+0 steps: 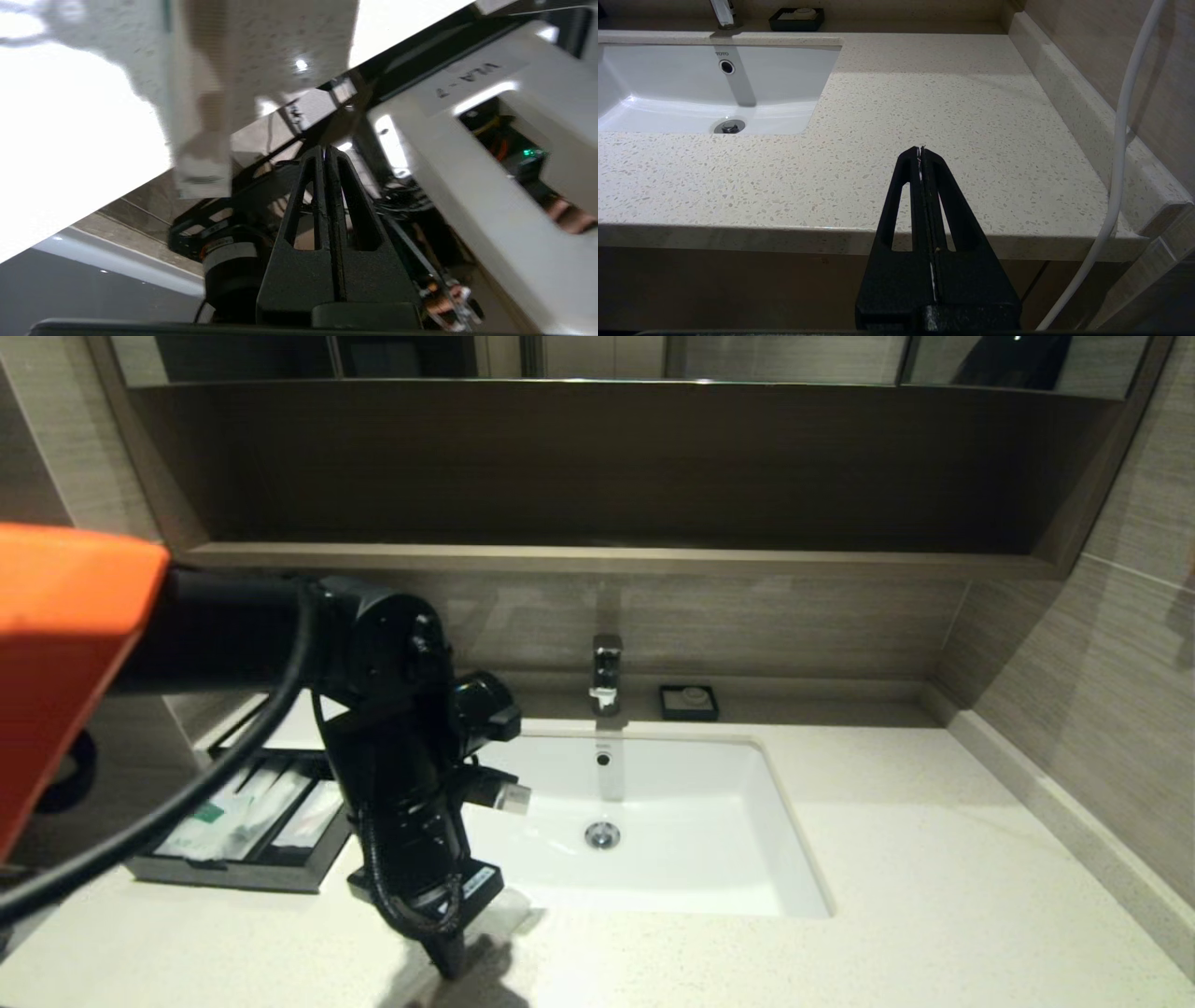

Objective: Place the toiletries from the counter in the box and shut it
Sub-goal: Pick up the bathroom toiletry

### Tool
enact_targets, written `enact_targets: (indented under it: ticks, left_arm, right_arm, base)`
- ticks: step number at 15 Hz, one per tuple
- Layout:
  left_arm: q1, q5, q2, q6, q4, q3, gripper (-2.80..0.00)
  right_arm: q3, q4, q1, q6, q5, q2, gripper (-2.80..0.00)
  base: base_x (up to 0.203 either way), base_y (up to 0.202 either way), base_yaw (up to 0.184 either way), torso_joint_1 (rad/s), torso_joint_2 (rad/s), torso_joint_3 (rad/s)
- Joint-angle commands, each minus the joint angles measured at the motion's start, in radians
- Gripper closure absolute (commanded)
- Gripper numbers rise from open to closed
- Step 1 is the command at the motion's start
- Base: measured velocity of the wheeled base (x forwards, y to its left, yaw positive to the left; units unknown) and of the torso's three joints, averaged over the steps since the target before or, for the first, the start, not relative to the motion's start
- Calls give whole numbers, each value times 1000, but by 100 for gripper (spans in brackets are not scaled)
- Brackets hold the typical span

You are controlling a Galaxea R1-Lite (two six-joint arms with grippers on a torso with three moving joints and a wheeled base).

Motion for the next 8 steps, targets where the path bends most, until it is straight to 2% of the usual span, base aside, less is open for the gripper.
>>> enact_targets:
  ticks: [1, 4, 7, 8]
  left_arm:
    - [-10, -26, 76, -18, 35, -76, 0]
    - [10, -25, 110, -30, -6, -74, 0]
    - [87, 45, 126, -28, -80, -56, 0]
    - [90, 69, 108, -28, -75, -50, -280]
  right_arm:
    - [0, 0, 0, -1, 0, 0, 0]
    - [0, 0, 0, -1, 0, 0, 0]
    - [0, 0, 1, -1, 0, 0, 0]
    - [0, 0, 0, -1, 0, -2, 0]
  base:
    - [0, 0, 0, 0, 0, 0]
    - [0, 0, 0, 0, 0, 0]
    - [0, 0, 0, 0, 0, 0]
    - [0, 0, 0, 0, 0, 0]
